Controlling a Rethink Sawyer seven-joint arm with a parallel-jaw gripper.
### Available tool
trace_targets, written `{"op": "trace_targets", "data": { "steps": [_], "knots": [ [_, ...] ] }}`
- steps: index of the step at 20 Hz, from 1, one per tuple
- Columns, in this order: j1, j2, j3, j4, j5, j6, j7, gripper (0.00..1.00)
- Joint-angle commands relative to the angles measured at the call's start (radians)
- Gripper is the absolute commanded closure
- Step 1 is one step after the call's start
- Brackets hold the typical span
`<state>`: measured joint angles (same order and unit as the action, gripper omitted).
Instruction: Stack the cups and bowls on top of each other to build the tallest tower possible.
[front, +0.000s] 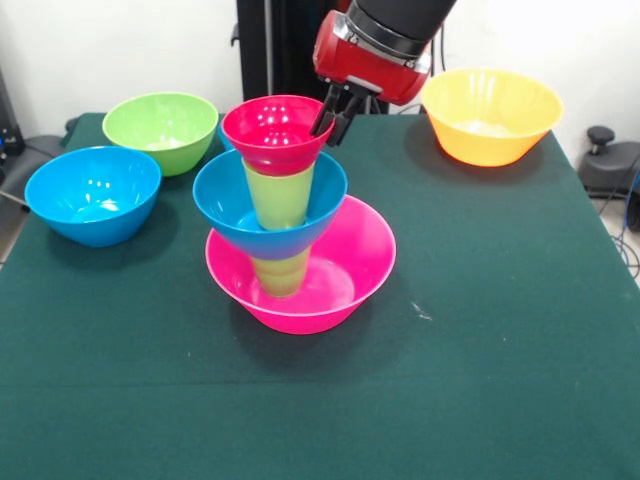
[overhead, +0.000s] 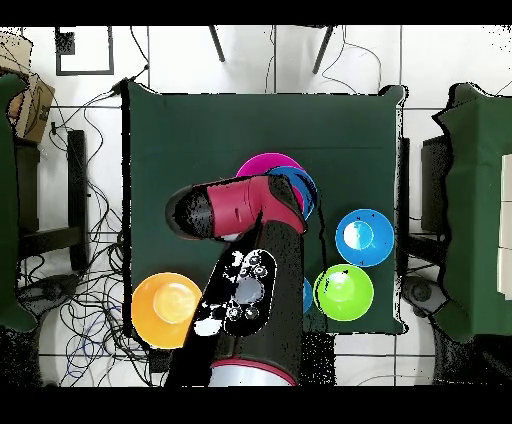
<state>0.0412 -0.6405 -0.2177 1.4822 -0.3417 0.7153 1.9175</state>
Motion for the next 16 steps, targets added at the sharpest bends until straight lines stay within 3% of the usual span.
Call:
{"op": "trace_targets", "data": {
  "steps": [1, 16],
  "knots": [
    [-0.012, 0.037, 0.105, -0.051, -0.055, 0.031, -0.080, 1.00],
    [-0.026, 0.050, 0.118, -0.060, -0.055, 0.027, -0.097, 1.00]
  ]
}}
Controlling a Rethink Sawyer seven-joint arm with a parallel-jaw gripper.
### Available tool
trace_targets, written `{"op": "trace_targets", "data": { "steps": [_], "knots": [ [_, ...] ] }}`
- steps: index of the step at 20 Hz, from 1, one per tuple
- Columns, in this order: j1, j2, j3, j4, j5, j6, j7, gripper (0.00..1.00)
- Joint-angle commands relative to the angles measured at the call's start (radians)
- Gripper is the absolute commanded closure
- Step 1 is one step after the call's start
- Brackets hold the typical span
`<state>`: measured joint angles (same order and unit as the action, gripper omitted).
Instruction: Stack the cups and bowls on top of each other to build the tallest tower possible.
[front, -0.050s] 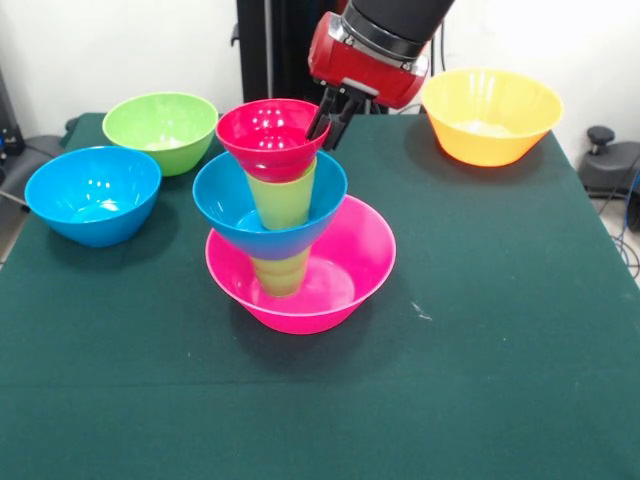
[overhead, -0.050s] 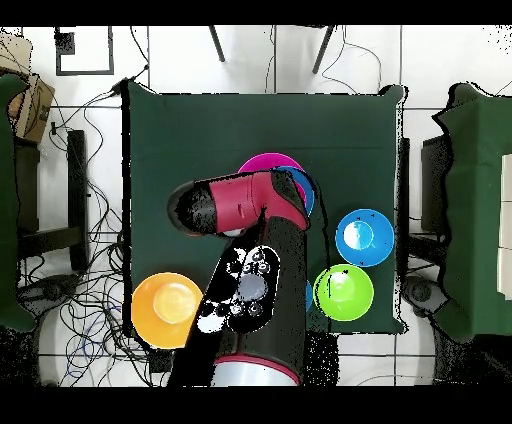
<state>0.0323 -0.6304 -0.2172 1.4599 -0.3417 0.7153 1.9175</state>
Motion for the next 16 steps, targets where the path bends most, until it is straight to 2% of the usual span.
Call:
{"op": "trace_targets", "data": {
  "steps": [1, 16],
  "knots": [
    [-0.016, 0.038, 0.115, -0.032, -0.055, 0.026, -0.096, 1.00],
    [-0.007, 0.035, 0.107, -0.027, -0.053, 0.034, -0.086, 1.00]
  ]
}}
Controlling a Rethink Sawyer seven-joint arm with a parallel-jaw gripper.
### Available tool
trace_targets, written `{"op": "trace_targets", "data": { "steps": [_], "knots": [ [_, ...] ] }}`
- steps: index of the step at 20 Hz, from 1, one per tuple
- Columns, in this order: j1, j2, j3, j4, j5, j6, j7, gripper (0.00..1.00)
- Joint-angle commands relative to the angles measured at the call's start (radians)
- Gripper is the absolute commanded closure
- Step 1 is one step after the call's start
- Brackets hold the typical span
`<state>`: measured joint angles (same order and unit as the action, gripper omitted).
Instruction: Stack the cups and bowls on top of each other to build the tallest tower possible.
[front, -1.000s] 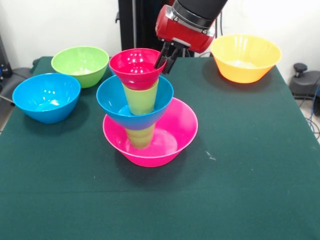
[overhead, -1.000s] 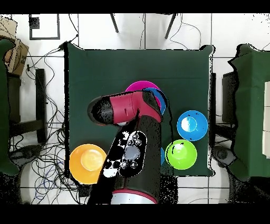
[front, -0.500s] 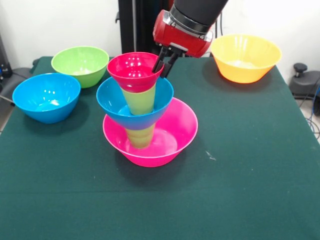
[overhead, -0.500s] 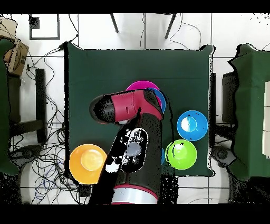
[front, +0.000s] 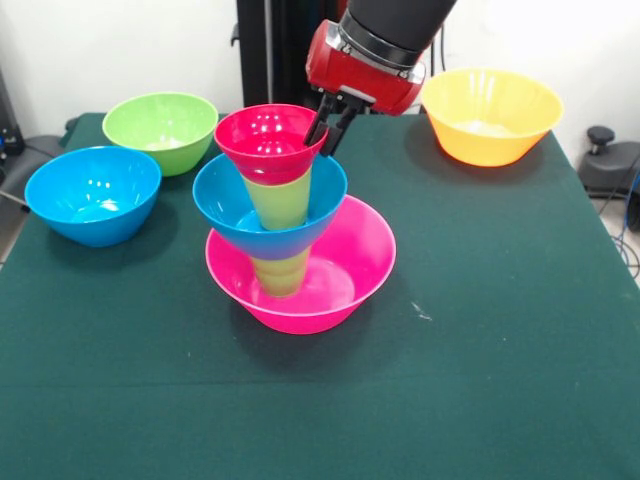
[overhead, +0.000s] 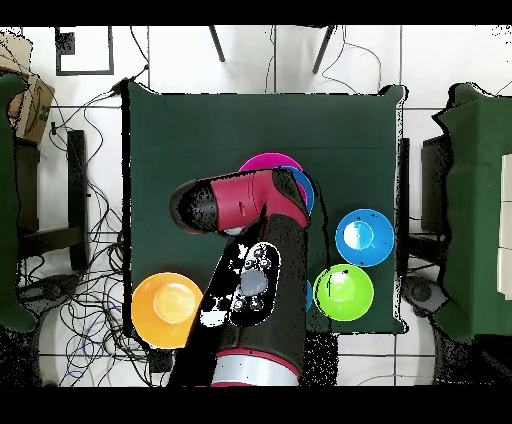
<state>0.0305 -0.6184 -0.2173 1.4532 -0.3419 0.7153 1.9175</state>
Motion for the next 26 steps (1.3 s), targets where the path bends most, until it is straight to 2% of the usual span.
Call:
{"op": "trace_targets", "data": {
  "steps": [1, 26],
  "knots": [
    [-0.004, 0.023, 0.107, -0.020, -0.052, 0.035, -0.085, 1.00],
    [0.000, 0.011, 0.102, 0.008, -0.053, 0.030, -0.080, 1.00]
  ]
}}
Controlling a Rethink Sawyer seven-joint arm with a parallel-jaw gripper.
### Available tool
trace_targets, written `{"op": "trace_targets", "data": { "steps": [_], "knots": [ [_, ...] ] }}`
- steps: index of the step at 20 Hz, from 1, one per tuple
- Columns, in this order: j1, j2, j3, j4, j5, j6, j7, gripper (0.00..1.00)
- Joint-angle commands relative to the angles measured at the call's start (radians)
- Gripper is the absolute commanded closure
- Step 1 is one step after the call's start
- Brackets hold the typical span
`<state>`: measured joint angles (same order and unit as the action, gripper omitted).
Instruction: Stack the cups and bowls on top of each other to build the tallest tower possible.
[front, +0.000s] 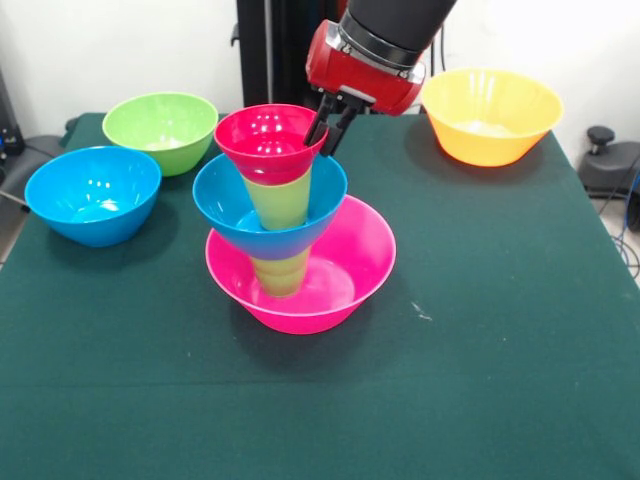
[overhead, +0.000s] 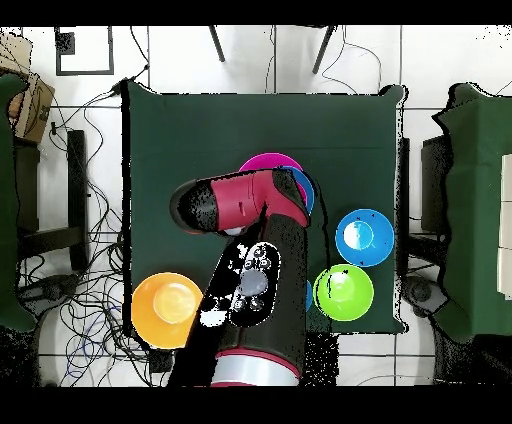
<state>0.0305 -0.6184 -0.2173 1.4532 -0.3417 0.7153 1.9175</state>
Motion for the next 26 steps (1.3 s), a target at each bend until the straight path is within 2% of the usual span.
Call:
{"op": "trace_targets", "data": {
  "steps": [1, 26],
  "knots": [
    [0.001, 0.010, 0.101, 0.008, -0.053, 0.031, -0.079, 1.00],
    [0.015, -0.008, 0.082, 0.038, -0.056, 0.023, -0.055, 1.00]
  ]
}}
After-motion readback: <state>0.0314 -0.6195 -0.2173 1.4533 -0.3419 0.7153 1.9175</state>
